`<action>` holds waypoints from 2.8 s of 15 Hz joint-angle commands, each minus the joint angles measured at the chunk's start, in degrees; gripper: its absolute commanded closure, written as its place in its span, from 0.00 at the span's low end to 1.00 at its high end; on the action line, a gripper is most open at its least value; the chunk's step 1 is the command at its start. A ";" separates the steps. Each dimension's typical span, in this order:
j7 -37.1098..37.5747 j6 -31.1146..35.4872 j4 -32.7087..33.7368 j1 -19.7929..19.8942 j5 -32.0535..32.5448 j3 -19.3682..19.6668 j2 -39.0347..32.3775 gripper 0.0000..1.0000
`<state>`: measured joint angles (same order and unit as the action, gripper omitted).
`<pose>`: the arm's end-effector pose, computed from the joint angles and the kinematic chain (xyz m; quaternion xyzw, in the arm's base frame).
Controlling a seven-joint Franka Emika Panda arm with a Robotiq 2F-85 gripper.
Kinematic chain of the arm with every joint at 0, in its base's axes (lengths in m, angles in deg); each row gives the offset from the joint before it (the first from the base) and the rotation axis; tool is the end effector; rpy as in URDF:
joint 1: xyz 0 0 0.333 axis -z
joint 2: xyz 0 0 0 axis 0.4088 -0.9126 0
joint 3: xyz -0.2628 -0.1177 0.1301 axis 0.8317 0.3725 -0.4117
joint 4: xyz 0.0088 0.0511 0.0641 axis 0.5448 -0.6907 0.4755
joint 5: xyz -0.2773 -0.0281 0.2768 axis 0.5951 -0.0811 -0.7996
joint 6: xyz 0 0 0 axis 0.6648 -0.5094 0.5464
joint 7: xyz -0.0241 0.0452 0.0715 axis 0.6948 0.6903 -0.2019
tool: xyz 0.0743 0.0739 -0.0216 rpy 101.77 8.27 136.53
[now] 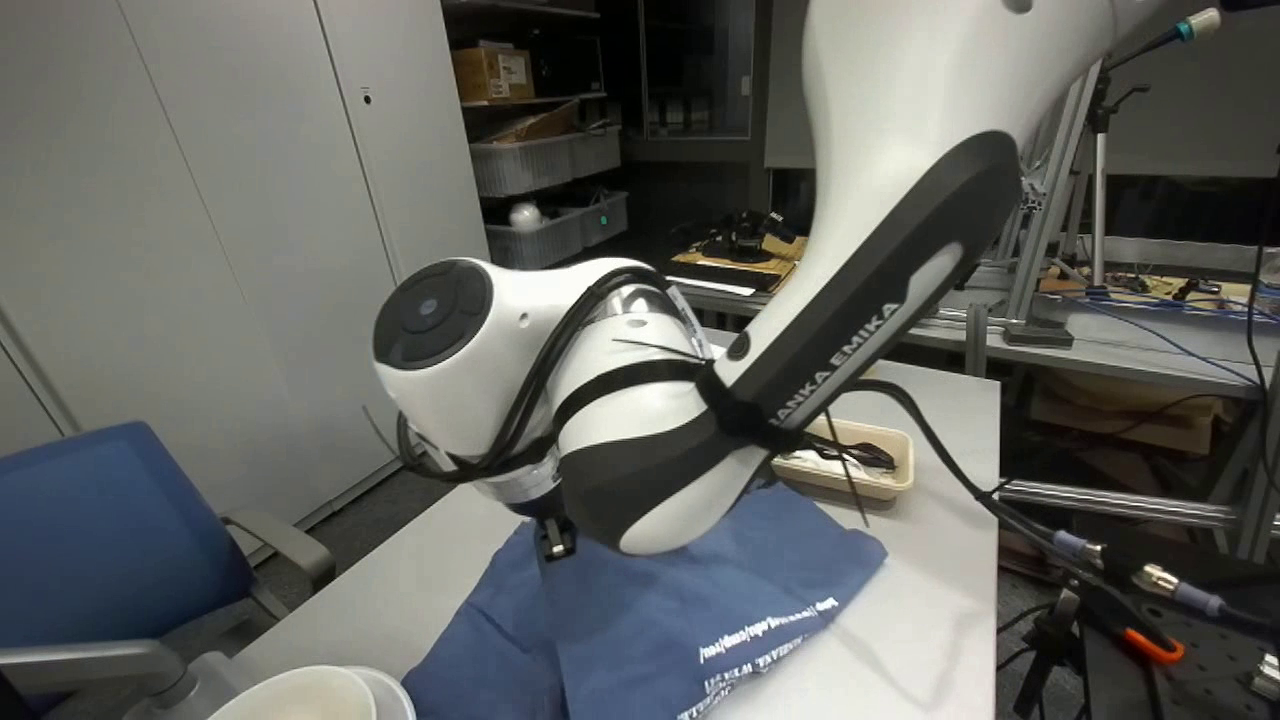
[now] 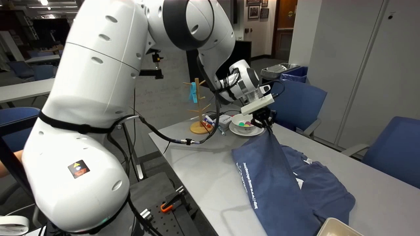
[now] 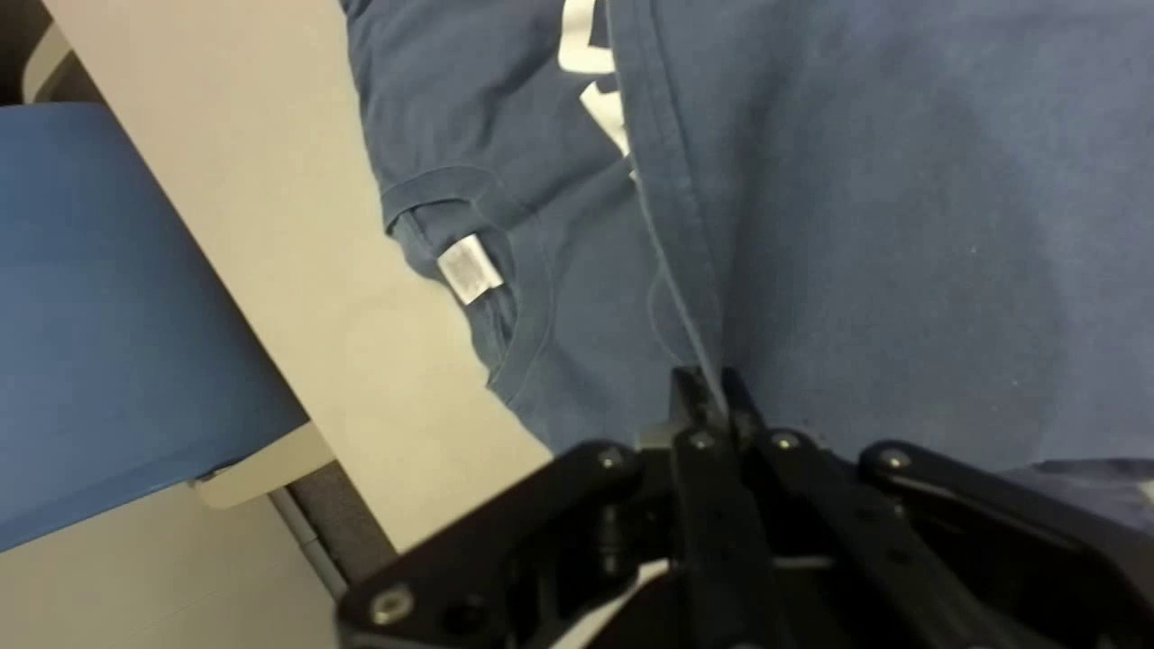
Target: Fold the blue shirt
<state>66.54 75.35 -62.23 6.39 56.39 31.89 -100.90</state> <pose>0.6422 0.1894 0.2259 0.8861 0.3803 0.0377 0.2624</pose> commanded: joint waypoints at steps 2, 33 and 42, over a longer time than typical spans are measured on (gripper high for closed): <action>9.23 0.32 14.33 -1.82 5.55 2.71 -12.27 0.99; -8.07 -16.58 4.50 8.07 -20.01 -0.10 -0.52 0.00; -6.83 -17.02 0.21 10.39 -19.10 0.64 2.34 0.00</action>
<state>59.57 58.55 -62.17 16.38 37.06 33.02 -98.51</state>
